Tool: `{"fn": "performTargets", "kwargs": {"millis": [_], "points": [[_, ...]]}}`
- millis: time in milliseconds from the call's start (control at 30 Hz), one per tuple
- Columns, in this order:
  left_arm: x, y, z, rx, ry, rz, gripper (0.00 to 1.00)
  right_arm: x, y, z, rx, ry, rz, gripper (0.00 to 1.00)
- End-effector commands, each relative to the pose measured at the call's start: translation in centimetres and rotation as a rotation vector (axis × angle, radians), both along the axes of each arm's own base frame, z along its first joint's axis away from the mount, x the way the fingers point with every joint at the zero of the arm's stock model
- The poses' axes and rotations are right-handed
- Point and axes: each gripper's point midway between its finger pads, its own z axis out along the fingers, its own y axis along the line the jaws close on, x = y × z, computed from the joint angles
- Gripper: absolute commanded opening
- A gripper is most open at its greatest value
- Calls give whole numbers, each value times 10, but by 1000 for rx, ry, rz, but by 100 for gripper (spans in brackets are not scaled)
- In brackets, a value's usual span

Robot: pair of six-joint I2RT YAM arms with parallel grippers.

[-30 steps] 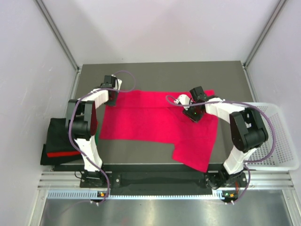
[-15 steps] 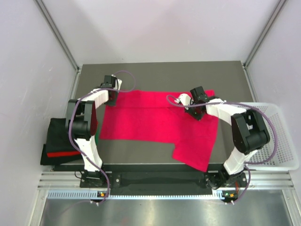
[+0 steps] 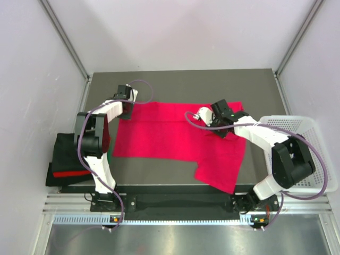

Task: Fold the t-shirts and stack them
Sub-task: Fold the tshirt

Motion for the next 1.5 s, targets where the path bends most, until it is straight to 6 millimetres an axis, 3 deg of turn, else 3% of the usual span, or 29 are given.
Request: {"fn": "performTargets", "kwargs": {"millis": [0,433,633,867,1133,1333,1433,1467], "points": [[3,2,16,-8,-35,8,1,-12,5,11,-4,-10,6,4],[3,1,16,-12,-35,5,1,2,-4,15,-74,-84,-6,3],[2,3,17,-8,-37,5,1,16,1,43,-49,-161,-10,3],[2,2,14,-8,-30,4,1,37,-4,62,-59,-246,-37,4],[3,2,19,-5,-40,1,1,54,-5,48,-83,-241,-61,3],[2,2,16,-8,-30,2,1,80,-20,44,-100,-261,-129,3],[2,1,15,-9,-29,1,1,106,-25,44,-94,-292,-168,3],[3,1,15,-10,-31,-1,1,127,-32,58,-81,-334,-203,4]]}}
